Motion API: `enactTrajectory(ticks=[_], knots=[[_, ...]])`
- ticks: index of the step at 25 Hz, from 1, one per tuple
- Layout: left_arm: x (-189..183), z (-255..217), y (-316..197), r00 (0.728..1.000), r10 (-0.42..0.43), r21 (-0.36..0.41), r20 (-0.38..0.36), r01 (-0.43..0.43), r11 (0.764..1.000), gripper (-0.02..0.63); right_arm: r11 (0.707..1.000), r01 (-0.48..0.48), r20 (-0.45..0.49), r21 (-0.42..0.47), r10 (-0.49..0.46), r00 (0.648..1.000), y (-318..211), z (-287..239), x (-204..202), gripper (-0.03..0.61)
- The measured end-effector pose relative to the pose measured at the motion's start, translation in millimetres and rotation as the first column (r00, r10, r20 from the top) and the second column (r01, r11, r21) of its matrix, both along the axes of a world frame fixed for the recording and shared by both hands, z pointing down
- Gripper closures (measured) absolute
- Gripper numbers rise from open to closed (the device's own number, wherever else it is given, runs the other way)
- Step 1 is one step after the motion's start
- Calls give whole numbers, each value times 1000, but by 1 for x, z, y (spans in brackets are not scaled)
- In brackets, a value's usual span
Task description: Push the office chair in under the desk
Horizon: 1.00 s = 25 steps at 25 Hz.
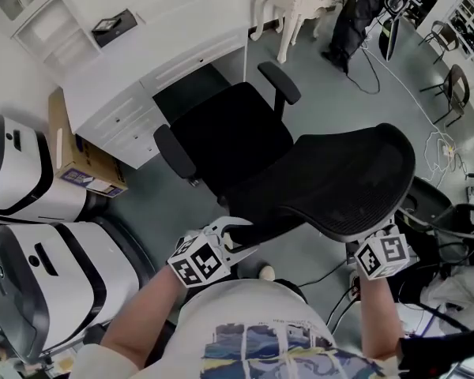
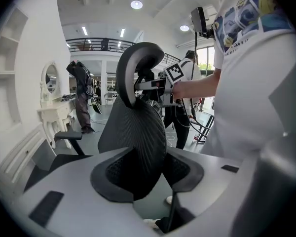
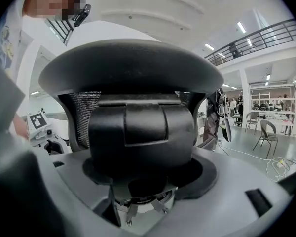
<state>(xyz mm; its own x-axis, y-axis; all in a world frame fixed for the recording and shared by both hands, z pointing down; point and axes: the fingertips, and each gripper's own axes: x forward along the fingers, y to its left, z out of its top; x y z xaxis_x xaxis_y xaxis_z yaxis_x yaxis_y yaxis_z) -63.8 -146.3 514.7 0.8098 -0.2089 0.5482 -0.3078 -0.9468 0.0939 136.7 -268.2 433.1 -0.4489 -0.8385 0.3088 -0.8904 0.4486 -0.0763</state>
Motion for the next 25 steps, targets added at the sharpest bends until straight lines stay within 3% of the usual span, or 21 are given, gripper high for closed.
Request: enactTrajectory(ticks=[25], knots=[[-74, 3, -80, 997, -71, 9, -20, 71, 997, 440, 999, -37, 4, -11, 37, 999, -74, 4, -72, 256]])
